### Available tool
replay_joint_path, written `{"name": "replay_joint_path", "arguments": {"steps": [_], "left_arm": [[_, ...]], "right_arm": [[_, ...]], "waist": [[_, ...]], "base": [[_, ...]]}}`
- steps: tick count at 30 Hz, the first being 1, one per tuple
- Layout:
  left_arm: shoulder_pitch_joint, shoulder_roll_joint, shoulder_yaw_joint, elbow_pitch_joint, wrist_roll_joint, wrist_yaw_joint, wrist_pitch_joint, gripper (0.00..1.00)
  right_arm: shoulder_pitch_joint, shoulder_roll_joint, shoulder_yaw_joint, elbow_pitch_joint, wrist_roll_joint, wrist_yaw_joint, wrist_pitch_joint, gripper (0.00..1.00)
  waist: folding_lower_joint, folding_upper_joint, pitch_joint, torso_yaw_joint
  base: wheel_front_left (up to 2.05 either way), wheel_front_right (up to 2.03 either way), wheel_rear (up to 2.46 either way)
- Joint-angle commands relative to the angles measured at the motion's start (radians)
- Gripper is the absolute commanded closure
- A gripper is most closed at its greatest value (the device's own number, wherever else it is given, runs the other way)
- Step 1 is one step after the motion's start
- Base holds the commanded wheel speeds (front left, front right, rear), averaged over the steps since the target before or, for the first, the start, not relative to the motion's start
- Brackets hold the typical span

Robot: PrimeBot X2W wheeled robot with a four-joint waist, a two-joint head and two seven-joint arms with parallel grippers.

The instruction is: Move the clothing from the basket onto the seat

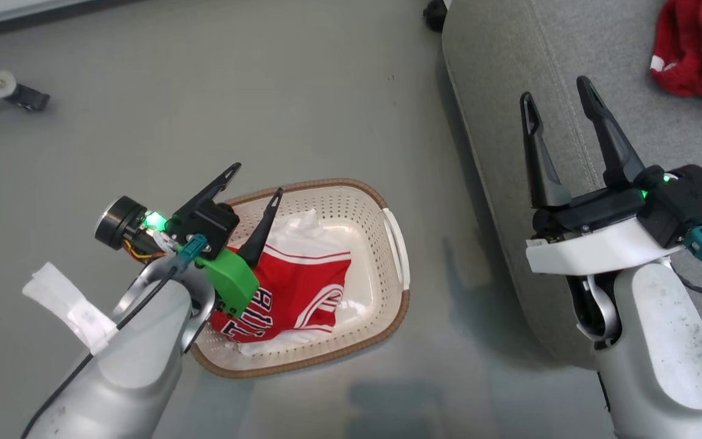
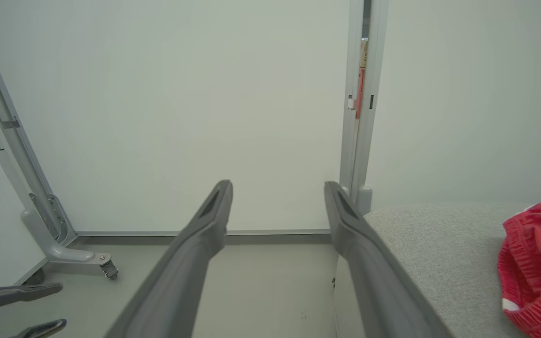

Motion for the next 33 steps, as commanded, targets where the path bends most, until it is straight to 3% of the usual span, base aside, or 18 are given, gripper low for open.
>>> {"name": "replay_joint_path", "arguments": {"steps": [1, 20, 33], "left_arm": [[-0.041, 0.018, -0.024, 0.023, -0.005, -0.002, 0.001, 0.0], [-0.321, 0.062, -0.432, 0.37, -0.117, -0.002, 0.007, 0.0], [-0.406, 0.071, -0.66, 0.522, -0.16, -0.002, 0.163, 0.0]], "right_arm": [[-0.027, -0.002, 0.005, -0.008, 0.008, -0.001, 0.0, 0.0], [-0.151, -0.002, 0.038, -0.056, 0.026, -0.001, 0.0, 0.0], [-0.172, -0.002, 0.04, -0.082, 0.019, -0.001, 0.0, 0.0]], "waist": [[0.0, 0.0, 0.141, -0.075], [0.0, 0.0, 0.408, -0.134], [0.0, 0.0, 0.495, -0.136]], "base": [[0.0, 0.0, 0.0], [0.0, 0.0, 0.0], [0.0, 0.0, 0.0]]}}
